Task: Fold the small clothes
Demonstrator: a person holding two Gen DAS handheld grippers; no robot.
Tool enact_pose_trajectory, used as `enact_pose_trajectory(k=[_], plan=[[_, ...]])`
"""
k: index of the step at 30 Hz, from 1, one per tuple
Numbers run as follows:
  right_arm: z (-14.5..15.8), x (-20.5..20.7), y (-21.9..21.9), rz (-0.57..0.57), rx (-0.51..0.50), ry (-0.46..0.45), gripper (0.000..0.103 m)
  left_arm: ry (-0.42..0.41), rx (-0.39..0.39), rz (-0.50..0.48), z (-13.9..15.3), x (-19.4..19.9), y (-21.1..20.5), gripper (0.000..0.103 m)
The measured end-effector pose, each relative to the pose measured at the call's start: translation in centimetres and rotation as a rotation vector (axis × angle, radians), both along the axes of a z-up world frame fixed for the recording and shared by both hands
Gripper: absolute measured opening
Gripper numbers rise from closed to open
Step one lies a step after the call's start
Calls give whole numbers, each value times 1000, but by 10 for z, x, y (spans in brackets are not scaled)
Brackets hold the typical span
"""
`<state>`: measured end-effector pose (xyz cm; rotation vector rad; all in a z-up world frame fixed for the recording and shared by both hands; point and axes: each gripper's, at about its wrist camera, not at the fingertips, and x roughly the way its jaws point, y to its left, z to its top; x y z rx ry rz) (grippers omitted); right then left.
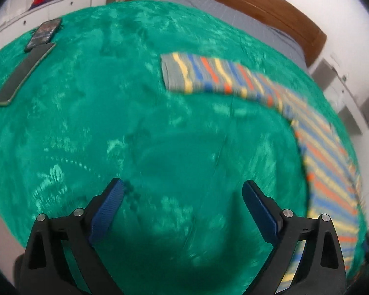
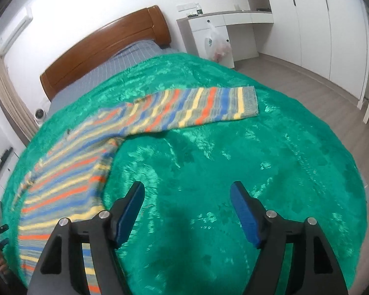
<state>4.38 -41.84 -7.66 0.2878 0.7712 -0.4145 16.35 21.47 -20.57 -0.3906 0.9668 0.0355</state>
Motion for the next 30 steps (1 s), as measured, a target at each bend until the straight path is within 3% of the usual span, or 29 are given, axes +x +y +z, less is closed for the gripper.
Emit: enact_pose_trajectory(k=[2,5,16,30], plan=[[-13,2,-1,-14,-12,38,72,-32,51,-33,-2,-4,-8,103],[-25,3,-6,-31,37,54,78,-13,119,-49,-3,-3,-18,103],[-44,12,12,-13,-54,69,100,-12,201,-55,-10,-4,-29,103],[-50,16,17,0,-100,89,103,-12,240,-56,-12,-6,-36,103]])
